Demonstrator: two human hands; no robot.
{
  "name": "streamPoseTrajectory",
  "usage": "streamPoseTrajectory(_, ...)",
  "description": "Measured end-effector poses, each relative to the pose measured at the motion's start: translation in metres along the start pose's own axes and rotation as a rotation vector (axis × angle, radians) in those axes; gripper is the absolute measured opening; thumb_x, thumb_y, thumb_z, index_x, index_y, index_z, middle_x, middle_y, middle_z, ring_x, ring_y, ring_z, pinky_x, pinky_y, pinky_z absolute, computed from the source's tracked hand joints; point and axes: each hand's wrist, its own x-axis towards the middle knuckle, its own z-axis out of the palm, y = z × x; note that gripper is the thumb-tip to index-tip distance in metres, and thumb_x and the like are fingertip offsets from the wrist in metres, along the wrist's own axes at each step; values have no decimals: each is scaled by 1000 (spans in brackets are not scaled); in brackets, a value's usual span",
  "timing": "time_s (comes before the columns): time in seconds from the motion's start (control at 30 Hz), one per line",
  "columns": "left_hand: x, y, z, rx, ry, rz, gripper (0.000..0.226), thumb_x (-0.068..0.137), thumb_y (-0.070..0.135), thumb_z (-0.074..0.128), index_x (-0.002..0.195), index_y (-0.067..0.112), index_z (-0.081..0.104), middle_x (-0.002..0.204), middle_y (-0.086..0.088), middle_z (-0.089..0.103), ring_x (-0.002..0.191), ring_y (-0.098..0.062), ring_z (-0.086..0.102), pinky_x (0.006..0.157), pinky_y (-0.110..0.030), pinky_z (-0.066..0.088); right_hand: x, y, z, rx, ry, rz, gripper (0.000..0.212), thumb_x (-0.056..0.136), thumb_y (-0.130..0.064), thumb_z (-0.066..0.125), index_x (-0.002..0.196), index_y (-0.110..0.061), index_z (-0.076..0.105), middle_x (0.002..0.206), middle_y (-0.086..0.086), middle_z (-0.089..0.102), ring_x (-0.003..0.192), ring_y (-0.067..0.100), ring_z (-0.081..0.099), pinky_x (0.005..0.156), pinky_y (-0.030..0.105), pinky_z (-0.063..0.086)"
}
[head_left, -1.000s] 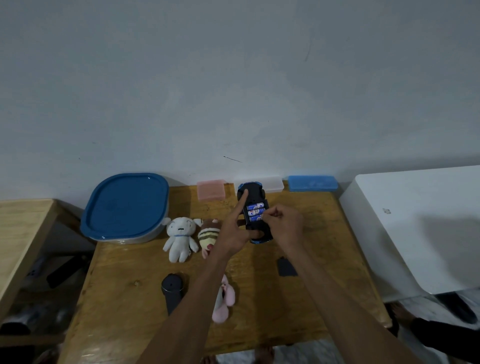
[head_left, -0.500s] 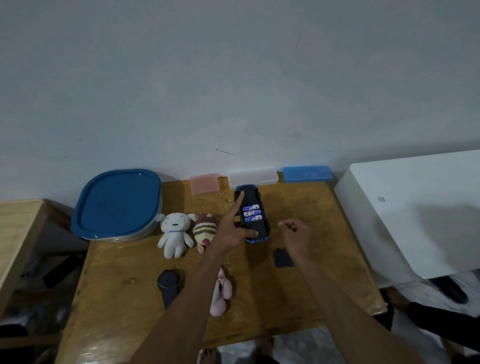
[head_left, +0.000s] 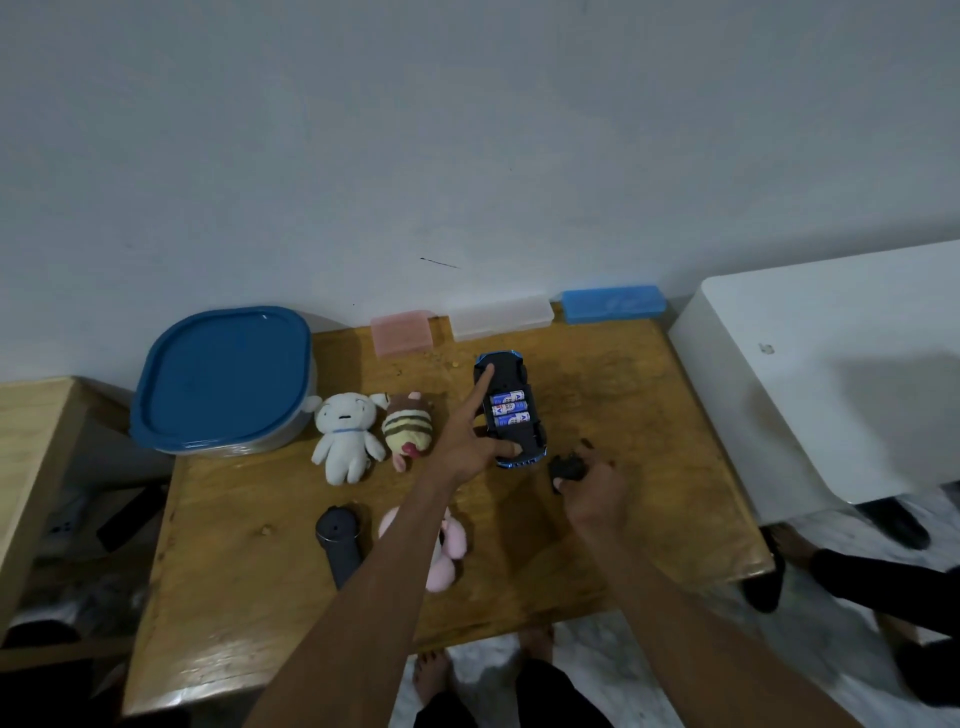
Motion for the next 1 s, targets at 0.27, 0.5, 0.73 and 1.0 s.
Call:
streamPoseTrajectory(0.27,-4,-6,-2,-18,-6,-11,116,71,-21,76,143,56,27,150,-5,45,117,-17,59,86,-35,60,1,-3,-14,1,-23,-73,34,76,-9,84,106,-8,68,107,11,70,101,28,65,78,25,45)
streamPoseTrajectory(0.5,-4,-3,-3,-10,-18,-15,117,72,-21,75,152,47,24,149,-6,44,114,-16,61,85,-35,60,9,-21,-32,134,-69,-178,23,87,-7,74,110,-8,75,106,9,73,91,14,62,69,17,43)
streamPoseTrajectory(0.73,-6,4,-8,23,3,23,116,71,-19,77,144,56,26,148,-5,46,117,-17,59,90,-41,59,16,-74,-68,238,17,-321,26,96,-13,64,120,-18,67,94,-1,65,81,5,58,63,13,42)
streamPoseTrajectory(1.0,-10,15,-13,21,-14,61,115,72,-19,76,143,60,32,149,-6,42,121,-32,60,90,-48,59,12,-127,-94,256,-28,-449,13,96,-20,65,106,-19,72,96,-8,68,87,4,60,64,9,40)
